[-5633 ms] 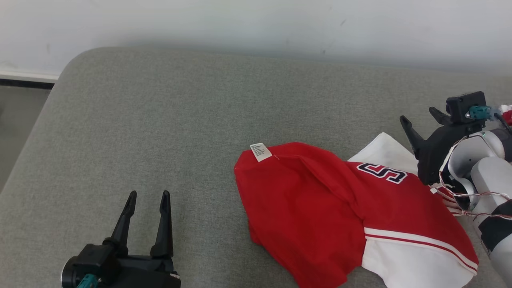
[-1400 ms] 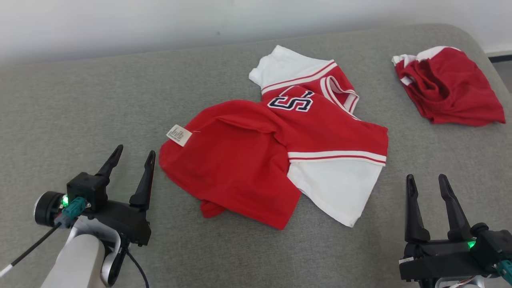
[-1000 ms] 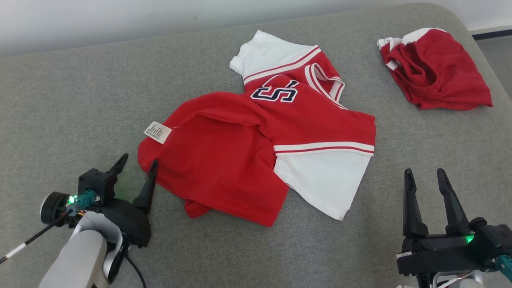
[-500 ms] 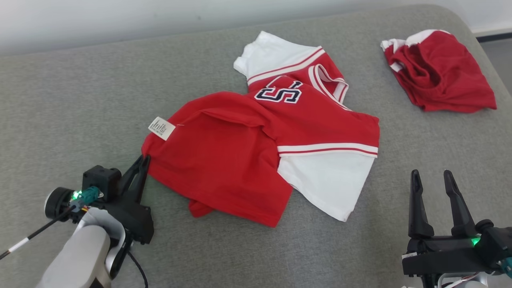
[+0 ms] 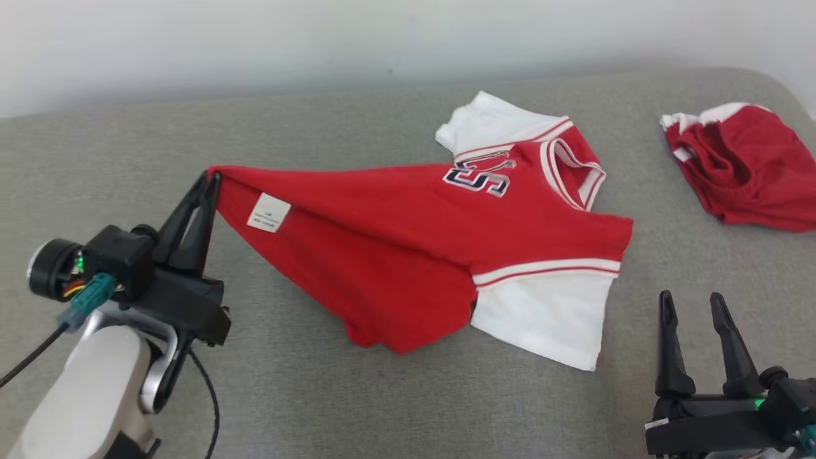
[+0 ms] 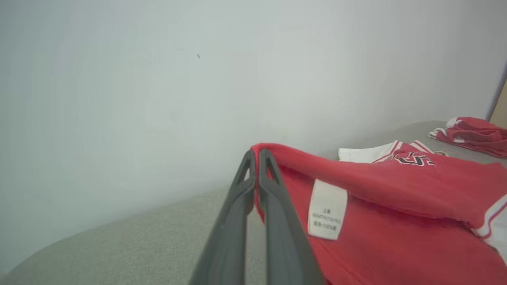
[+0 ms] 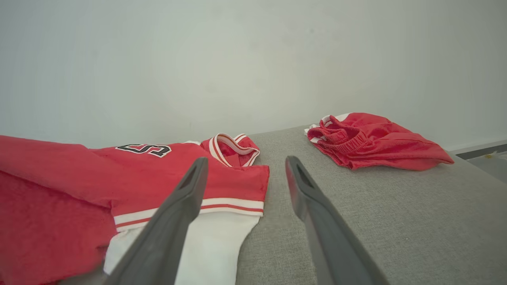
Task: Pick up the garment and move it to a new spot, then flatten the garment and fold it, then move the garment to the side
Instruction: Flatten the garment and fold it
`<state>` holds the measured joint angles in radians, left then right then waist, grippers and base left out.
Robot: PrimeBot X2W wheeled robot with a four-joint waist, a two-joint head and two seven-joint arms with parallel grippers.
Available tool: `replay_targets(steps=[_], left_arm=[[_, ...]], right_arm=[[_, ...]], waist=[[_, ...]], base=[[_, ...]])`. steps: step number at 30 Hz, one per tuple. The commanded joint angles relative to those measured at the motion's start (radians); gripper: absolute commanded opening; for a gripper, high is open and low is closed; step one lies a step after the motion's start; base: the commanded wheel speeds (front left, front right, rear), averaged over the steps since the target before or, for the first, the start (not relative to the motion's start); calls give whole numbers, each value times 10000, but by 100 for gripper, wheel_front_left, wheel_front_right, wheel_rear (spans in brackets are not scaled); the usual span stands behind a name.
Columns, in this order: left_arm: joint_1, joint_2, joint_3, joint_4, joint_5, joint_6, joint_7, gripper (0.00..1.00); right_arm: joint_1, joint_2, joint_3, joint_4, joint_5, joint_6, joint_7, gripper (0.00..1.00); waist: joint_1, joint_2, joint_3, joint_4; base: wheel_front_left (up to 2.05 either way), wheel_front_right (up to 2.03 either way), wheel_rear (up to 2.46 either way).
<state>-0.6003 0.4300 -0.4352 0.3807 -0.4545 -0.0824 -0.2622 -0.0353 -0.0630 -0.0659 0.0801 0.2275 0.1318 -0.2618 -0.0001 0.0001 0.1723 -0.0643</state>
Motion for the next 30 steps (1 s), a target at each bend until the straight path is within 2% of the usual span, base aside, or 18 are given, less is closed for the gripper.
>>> replay_targets(steps=[1,7,14,20,24,30], left_arm=[[128,89,57,-104,120,60,-30,0],[1027,461,-44,-1722,112,404,356,0],[3274,78,-390,-3090,-317,1017,421,0],[5032,-383,-432,-2733,-815,1328,153,0],[5650,-621,-349,-2219,-995,1195,27,0],[5647,-1020,-74,-1491,-978,904,-40,0]], right_arm=[[110,-15,-19,10,36,-27,-40,100],[360,21,-3,87,101,-27,-40,100],[605,46,-167,168,173,-27,-40,100],[728,-25,-367,214,121,-27,-40,100],[815,-117,-471,242,156,-27,-40,100],[846,-189,-401,363,125,-27,-40,100]], waist=[[1,-1,-368,392],[1,-1,-577,684],[1,-1,-692,791],[1,-1,-752,875],[1,-1,-798,992],[1,-1,-881,1100]], base=[[0,0,0],[0,0,0],[0,0,0],[0,0,0],[0,0,0],[0,0,0]])
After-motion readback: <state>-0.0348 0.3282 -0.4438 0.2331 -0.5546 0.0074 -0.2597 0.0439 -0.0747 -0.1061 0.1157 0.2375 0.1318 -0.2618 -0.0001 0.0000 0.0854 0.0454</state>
